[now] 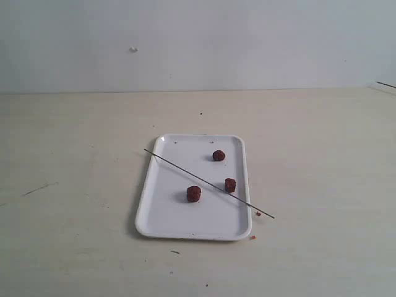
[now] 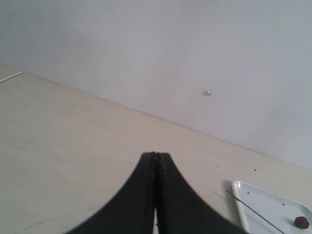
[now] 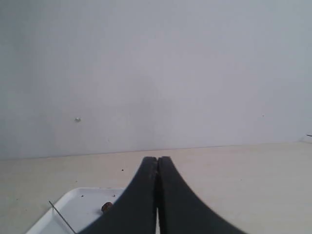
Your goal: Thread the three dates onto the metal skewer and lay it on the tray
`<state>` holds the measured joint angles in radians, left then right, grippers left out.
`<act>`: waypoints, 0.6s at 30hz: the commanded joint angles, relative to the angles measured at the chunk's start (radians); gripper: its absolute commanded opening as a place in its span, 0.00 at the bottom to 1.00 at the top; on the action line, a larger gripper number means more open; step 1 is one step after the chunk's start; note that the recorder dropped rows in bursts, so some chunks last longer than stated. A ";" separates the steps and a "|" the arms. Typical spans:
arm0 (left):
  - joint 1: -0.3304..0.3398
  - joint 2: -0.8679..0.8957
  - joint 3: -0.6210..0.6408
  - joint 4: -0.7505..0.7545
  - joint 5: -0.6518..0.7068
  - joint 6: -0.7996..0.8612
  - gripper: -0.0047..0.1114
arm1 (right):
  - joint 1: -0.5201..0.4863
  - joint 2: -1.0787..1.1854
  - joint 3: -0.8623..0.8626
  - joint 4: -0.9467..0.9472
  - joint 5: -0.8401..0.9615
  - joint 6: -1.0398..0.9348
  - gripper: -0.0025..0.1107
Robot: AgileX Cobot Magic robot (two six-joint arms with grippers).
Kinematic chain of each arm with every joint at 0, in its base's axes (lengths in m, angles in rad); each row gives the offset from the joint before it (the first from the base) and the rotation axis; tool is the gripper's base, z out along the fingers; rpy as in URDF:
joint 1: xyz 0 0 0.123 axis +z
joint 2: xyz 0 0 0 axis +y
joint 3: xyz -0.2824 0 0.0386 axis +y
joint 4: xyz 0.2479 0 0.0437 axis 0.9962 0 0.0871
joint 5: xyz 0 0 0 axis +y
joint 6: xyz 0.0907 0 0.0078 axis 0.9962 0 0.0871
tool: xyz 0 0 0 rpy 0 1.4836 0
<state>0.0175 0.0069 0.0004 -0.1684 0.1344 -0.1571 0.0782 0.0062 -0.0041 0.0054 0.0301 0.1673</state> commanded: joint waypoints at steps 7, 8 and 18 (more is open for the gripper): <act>-0.008 -0.007 0.000 0.001 0.000 0.000 0.04 | -0.005 -0.006 0.004 -0.005 -0.010 -0.010 0.02; -0.008 -0.007 0.000 0.001 0.000 0.000 0.04 | -0.005 -0.006 0.004 -0.005 -0.010 -0.010 0.02; -0.008 -0.007 0.000 0.001 0.000 0.000 0.04 | -0.005 -0.006 0.004 -0.005 -0.342 0.021 0.02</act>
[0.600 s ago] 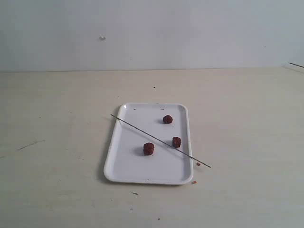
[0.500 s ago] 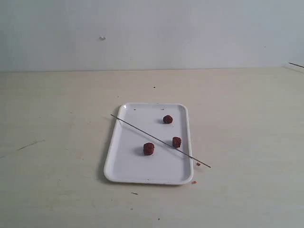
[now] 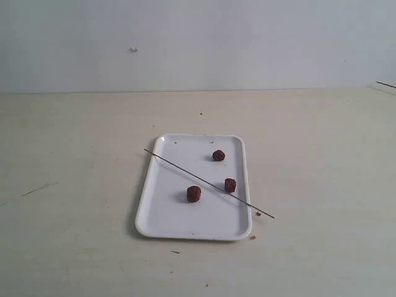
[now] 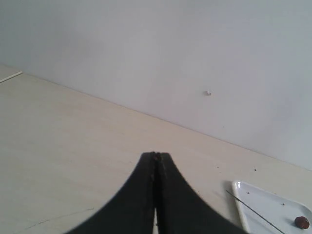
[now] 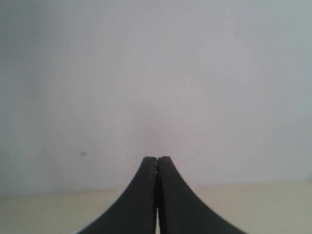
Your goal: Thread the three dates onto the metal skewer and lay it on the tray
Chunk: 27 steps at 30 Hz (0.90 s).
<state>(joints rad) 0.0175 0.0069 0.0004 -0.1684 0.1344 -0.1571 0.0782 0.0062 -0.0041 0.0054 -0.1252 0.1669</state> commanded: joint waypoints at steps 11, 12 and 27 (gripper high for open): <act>-0.008 -0.007 0.000 0.001 0.000 0.000 0.04 | -0.005 -0.006 0.004 0.141 -0.402 0.056 0.02; -0.008 -0.007 0.000 0.001 0.000 0.000 0.04 | -0.005 -0.006 0.004 0.214 -0.404 0.066 0.02; -0.008 -0.007 0.000 0.001 0.000 0.000 0.04 | -0.005 0.913 -0.824 0.322 0.474 -0.452 0.02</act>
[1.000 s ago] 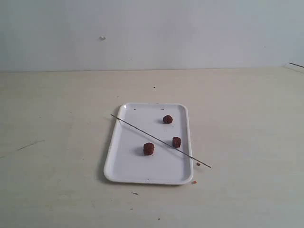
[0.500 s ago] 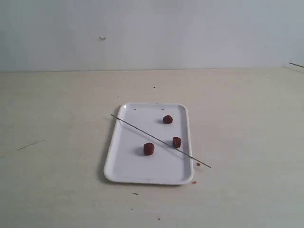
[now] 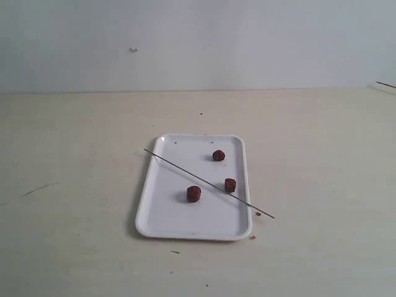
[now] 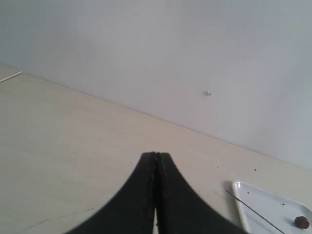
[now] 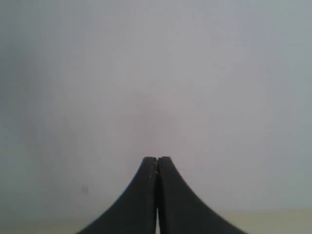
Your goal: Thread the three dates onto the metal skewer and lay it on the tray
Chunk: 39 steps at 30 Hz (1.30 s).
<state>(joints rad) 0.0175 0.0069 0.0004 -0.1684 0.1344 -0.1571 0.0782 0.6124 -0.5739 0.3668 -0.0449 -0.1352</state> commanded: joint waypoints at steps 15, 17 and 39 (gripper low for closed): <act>-0.008 -0.007 0.000 0.001 0.000 0.000 0.04 | 0.039 1.070 -0.725 -0.312 1.103 -0.181 0.02; -0.008 -0.007 0.000 0.001 0.000 0.000 0.04 | 0.074 1.114 -0.743 -0.314 1.095 -0.209 0.02; -0.008 -0.007 0.000 0.001 0.000 0.000 0.04 | 0.237 1.408 -0.998 -0.235 1.266 -0.341 0.20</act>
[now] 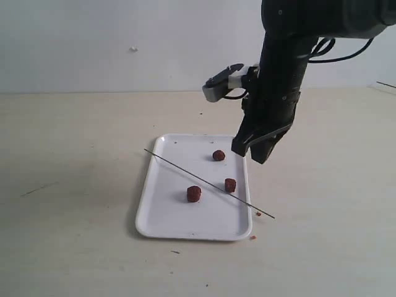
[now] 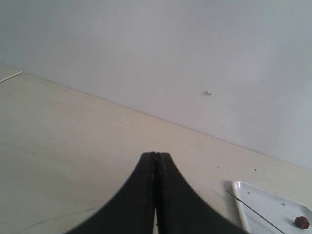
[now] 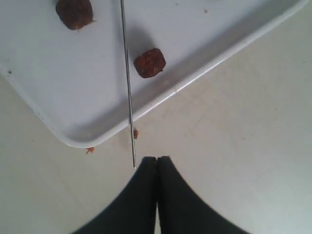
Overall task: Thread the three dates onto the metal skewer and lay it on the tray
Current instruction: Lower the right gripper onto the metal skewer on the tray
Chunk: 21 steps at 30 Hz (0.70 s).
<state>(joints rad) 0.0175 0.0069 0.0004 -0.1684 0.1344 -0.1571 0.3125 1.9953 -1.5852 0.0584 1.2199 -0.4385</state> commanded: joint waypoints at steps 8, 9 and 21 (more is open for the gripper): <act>-0.008 -0.007 0.000 0.001 0.000 0.000 0.04 | 0.002 0.037 0.013 0.262 0.001 -0.113 0.33; -0.008 -0.007 0.000 0.001 0.000 0.000 0.04 | 0.007 0.037 0.013 0.253 0.001 -0.113 0.33; -0.008 -0.007 0.000 0.001 0.000 0.000 0.04 | 0.113 0.064 0.013 0.099 -0.042 -0.061 0.33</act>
<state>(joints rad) 0.0175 0.0069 0.0004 -0.1684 0.1344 -0.1571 0.4212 2.0600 -1.5760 0.1618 1.1856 -0.5250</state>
